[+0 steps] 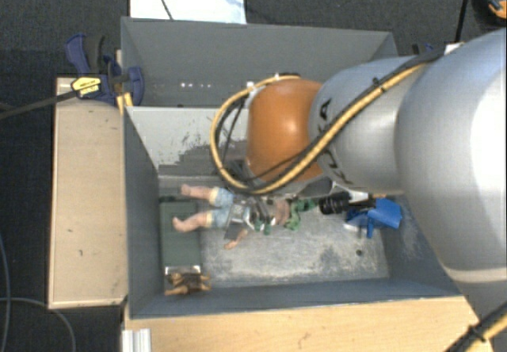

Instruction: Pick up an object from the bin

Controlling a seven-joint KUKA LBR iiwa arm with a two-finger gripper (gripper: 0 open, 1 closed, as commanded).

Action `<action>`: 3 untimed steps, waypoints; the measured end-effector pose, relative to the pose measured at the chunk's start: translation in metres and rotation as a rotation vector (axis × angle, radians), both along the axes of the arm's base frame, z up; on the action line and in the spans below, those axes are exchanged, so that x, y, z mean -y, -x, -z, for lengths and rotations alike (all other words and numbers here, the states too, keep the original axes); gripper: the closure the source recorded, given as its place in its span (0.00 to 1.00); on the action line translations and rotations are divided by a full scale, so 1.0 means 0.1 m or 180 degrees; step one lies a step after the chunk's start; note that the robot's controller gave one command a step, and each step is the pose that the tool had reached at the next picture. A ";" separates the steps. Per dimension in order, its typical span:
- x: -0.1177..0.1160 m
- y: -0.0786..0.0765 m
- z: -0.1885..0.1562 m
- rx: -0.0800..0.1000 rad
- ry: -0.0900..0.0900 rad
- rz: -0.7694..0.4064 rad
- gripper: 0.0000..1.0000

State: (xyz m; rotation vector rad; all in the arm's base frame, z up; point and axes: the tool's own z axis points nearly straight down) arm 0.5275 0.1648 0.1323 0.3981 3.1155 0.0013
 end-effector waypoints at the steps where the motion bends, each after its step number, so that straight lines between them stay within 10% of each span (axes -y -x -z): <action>1: 0.00 0.00 -0.07 -0.0002 0.0000 0.0000 1.00; 3: 0.00 0.01 -0.33 -0.0010 0.0002 -0.0002 1.00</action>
Offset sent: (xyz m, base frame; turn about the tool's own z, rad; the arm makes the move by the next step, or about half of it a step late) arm 0.0002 0.0000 0.0550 0.0000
